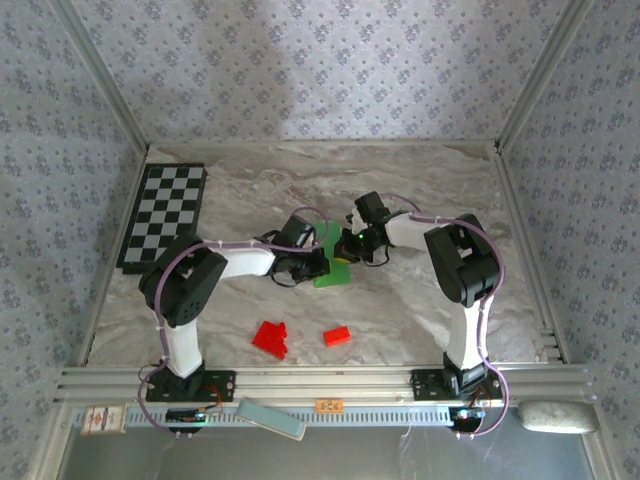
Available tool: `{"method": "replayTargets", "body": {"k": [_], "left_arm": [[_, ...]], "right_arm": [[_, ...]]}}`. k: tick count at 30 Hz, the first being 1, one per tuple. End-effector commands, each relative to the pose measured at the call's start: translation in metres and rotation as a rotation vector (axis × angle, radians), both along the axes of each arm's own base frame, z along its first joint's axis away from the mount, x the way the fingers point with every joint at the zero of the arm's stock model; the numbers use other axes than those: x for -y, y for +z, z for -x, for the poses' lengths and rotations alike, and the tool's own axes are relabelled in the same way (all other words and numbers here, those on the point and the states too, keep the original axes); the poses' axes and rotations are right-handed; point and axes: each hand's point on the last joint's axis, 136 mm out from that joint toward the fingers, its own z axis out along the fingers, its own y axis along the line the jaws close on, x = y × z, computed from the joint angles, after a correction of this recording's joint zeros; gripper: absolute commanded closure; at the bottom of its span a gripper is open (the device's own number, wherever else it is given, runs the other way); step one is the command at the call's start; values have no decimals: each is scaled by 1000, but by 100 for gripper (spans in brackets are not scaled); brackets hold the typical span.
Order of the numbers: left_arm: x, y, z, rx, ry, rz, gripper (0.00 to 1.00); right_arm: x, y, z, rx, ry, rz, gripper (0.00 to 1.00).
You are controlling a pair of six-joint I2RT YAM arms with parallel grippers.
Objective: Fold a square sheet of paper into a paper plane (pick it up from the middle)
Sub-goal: Fold the triangle a second time at the center of the table.
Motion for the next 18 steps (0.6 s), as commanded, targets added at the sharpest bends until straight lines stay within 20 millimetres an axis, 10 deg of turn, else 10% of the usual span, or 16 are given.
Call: {"method": "replayTargets", "body": {"k": [1, 10, 18], "left_arm": [[-40, -31, 45, -133, -23, -161, 92], [-57, -18, 66, -147, 5, -150, 92], [-52, 44, 24, 48, 121, -101, 80]], "right_arm": [[34, -47, 15, -91, -30, 188, 97], [26, -42, 10, -71, -18, 151, 97], [-8, 26, -7, 75, 14, -37, 86]]}}
